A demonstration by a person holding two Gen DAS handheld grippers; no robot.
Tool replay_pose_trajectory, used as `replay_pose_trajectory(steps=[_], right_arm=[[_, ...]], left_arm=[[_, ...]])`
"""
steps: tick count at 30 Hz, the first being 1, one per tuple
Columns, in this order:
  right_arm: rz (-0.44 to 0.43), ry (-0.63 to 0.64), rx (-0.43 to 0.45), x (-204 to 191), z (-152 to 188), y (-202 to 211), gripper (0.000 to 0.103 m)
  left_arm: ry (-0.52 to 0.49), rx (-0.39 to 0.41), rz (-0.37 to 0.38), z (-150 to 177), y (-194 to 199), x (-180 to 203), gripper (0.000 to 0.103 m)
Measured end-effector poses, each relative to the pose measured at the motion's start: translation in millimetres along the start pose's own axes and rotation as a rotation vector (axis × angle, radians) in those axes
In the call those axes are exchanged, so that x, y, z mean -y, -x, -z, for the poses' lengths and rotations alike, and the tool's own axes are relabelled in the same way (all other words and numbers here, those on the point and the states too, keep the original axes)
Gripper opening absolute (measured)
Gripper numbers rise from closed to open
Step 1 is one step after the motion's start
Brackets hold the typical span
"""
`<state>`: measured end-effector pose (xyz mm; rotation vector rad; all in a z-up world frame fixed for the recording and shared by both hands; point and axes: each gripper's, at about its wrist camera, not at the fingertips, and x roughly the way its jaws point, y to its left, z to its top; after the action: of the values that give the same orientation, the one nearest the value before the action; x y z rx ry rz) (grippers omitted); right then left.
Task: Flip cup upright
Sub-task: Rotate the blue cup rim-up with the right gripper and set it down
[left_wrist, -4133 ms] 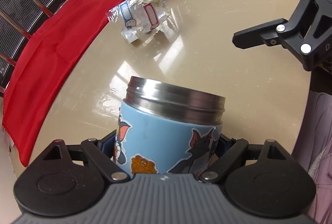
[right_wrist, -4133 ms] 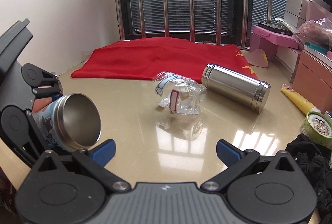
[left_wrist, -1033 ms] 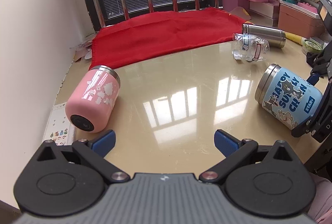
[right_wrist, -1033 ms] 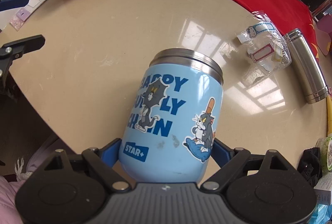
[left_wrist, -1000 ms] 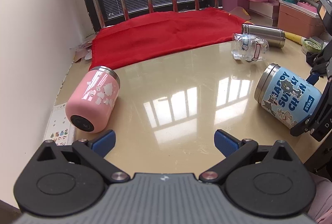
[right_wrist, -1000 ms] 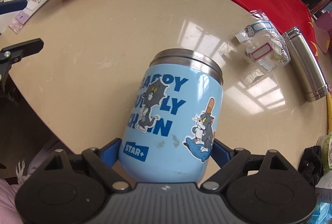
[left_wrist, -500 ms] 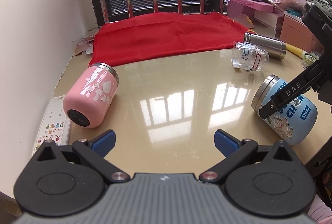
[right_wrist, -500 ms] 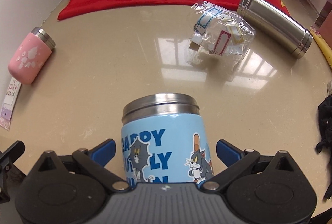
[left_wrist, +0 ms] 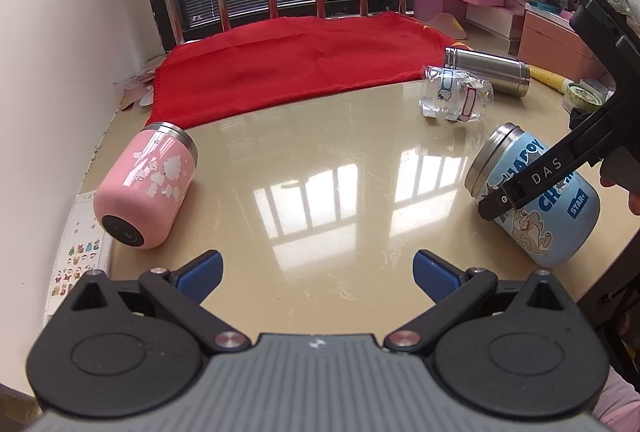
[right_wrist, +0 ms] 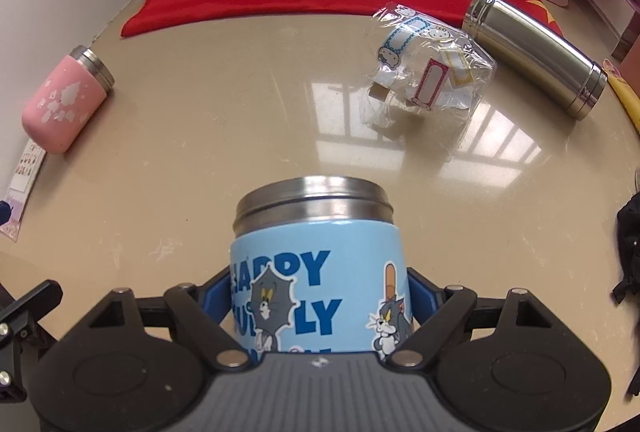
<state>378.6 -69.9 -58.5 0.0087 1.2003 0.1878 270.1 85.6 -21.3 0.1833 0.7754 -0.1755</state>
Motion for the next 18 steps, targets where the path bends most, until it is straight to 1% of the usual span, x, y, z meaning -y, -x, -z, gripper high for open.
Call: replay_pose_trajectory(steps=[2,7,11,14,18], right_arm=[[-0.03,0.009,0.059,2,6,10,0.084],[-0.095,0.03,0.276,8,26,39,0.083],[-0.108,0.047,0.416,10,41,45,0.083],[-0.101,0.061,0.49,12,45,51,0.083],[-0.067,0.09,0.54,16,43,59,0.083]], left_arm=[[0.0,0.001,-0.003,-1,1,2,0.103],[0.011,0.002,-0.012,-3,2,5,0.103],[0.018,0.002,-0.022,-5,3,9,0.103],[0.024,0.004,-0.032,-7,4,13,0.103],[0.031,0.011,-0.041,-9,6,20,0.103]])
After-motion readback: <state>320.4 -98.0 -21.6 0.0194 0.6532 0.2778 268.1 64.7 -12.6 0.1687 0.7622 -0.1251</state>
